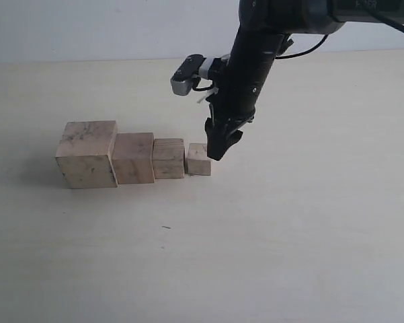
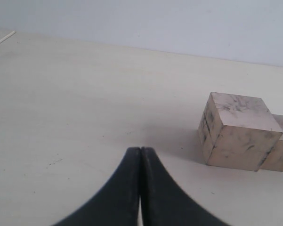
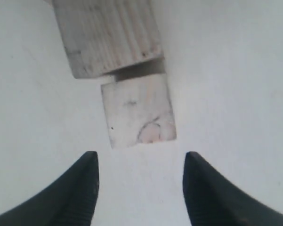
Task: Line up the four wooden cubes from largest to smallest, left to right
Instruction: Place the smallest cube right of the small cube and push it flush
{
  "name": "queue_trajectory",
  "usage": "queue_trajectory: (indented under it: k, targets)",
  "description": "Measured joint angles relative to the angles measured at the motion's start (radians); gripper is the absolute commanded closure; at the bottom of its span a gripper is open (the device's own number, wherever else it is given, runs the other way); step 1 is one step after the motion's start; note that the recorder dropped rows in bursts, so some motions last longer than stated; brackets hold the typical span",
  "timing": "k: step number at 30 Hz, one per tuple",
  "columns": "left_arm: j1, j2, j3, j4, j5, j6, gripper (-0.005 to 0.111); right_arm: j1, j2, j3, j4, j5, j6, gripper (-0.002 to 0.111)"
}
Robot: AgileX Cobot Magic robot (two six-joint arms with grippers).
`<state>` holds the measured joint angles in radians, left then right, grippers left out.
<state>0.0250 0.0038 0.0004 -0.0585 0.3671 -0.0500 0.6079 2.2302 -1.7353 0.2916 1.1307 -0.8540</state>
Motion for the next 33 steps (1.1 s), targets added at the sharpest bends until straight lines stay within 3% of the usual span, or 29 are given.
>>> queue_trajectory:
  k: [6,10,33]
  targets:
    - [0.000,0.000,0.000,0.000,0.000,0.000,0.107,0.000,0.000,0.000,-0.047,0.013,0.070,0.095]
    - [0.000,0.000,0.000,0.000,0.000,0.000,0.107,0.000,0.006,0.000,-0.047,0.015,0.074,0.107]
    - [0.000,0.000,0.000,0.000,0.000,0.000,0.107,0.000,0.057,0.000,0.028,-0.038,0.056,0.108]
